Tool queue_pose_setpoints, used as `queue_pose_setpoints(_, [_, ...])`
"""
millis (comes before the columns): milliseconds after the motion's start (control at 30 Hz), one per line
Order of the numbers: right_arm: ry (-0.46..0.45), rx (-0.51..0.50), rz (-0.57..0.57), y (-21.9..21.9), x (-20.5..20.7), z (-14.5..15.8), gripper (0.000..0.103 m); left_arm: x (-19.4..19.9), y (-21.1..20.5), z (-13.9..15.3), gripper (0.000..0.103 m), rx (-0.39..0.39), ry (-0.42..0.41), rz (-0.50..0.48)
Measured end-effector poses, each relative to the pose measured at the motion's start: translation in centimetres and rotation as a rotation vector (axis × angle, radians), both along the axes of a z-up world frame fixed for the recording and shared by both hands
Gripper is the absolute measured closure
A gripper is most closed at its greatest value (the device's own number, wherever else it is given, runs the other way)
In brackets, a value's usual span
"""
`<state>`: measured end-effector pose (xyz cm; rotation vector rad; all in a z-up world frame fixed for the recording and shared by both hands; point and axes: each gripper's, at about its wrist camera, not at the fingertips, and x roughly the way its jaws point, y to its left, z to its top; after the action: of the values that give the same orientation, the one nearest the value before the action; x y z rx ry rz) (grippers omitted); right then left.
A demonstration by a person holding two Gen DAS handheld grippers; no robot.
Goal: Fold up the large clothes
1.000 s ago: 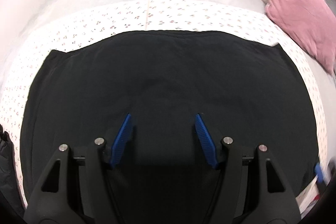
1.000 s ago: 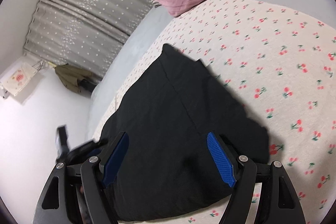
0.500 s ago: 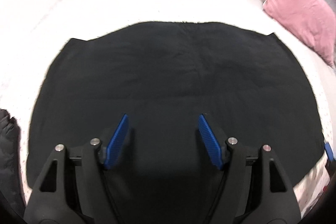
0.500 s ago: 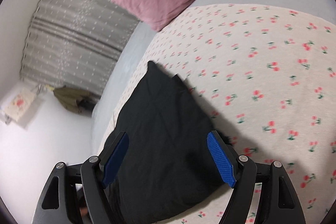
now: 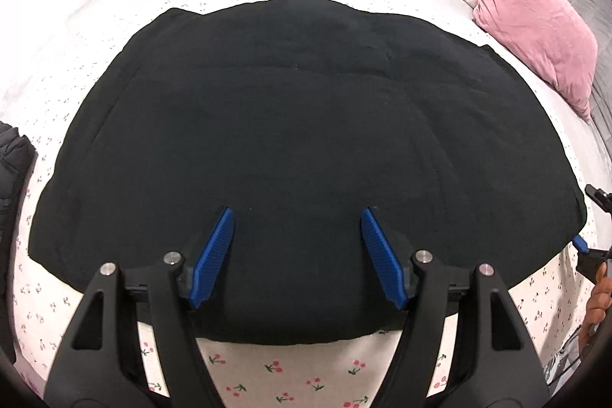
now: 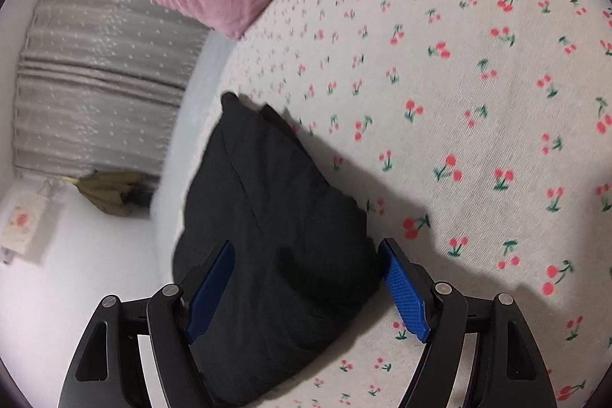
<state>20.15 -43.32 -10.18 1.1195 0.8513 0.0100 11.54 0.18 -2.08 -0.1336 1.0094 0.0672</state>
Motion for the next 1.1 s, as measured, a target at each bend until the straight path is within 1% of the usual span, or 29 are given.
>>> queue_pose_setpoints(67, [0.003,-0.009,-0.002,0.5,0.2,-0.4,0.022,-0.8,0.4,0.3,0.033,-0.008,-0.021,-0.002])
queue_pose_setpoints(167, [0.005,-0.029,-0.047,1.0,0.3,-0.5,0.021,-0.8,-0.5,0.7,0.033,-0.033,-0.049,-0.015])
queue_pose_setpoints(200, [0.004,-0.036,-0.06,1.2,0.3,-0.4,0.021,-0.8,-0.9,0.8,0.033,-0.03,-0.06,-0.025])
queue_pose_setpoints(267, [0.004,-0.079,-0.067,1.9,0.5,-0.1,0.021,-0.7,-2.4,0.9,0.033,0.01,-0.078,-0.059])
queue_pose_setpoints(300, [0.009,-0.115,-0.059,2.4,0.7,0.0,0.021,-0.6,-3.2,0.7,0.033,0.042,-0.077,-0.076])
queue_pose_setpoints(367, [0.035,-0.183,-0.03,3.0,1.1,-0.1,0.021,-0.4,-4.0,0.0,0.033,0.082,-0.065,-0.096])
queue_pose_setpoints(433, [0.052,-0.202,-0.009,3.3,1.5,-0.5,0.021,-0.2,-4.4,-0.4,0.033,0.116,-0.065,-0.1])
queue_pose_setpoints(567, [0.031,-0.133,-0.051,2.8,1.3,-1.1,0.021,0.0,-4.3,-0.5,0.032,0.123,-0.058,-0.098])
queue_pose_setpoints(633, [0.02,-0.128,-0.037,2.8,1.6,-1.4,0.021,0.0,-4.3,-0.6,0.032,0.128,-0.059,-0.099])
queue_pose_setpoints(767, [0.005,-0.106,-0.052,2.7,1.7,-1.4,0.021,-0.1,-4.2,-0.8,0.032,0.116,-0.057,-0.095])
queue_pose_setpoints(833, [-0.02,-0.06,-0.057,2.5,1.6,-1.4,0.021,-0.1,-4.2,-0.8,0.032,0.112,-0.056,-0.093])
queue_pose_setpoints(900, [-0.062,-0.025,-0.07,2.3,1.4,-1.0,0.021,-0.2,-4.3,-0.8,0.032,0.112,-0.056,-0.092])
queue_pose_setpoints(933, [-0.096,-0.013,-0.067,2.3,1.4,-0.7,0.021,-0.2,-4.2,-0.8,0.032,0.112,-0.056,-0.092])
queue_pose_setpoints(967, [-0.104,-0.017,-0.06,2.5,1.6,-0.7,0.021,-0.2,-4.2,-0.9,0.032,0.112,-0.055,-0.091])
queue_pose_setpoints(1000, [-0.094,-0.027,-0.05,2.7,1.9,-0.8,0.021,-0.2,-4.2,-0.9,0.032,0.112,-0.055,-0.091])
queue_pose_setpoints(1033, [-0.063,-0.007,-0.03,3.0,2.4,-1.6,0.023,-0.2,-4.2,-0.9,0.032,0.111,-0.055,-0.092])
queue_pose_setpoints(1067, [-0.041,0.037,-0.013,3.3,2.9,-2.5,0.024,-0.2,-4.2,-0.9,0.032,0.111,-0.055,-0.091])
queue_pose_setpoints(1100, [-0.042,0.054,-0.03,3.4,2.9,-2.8,0.026,-0.2,-4.2,-0.9,0.032,0.111,-0.055,-0.091])
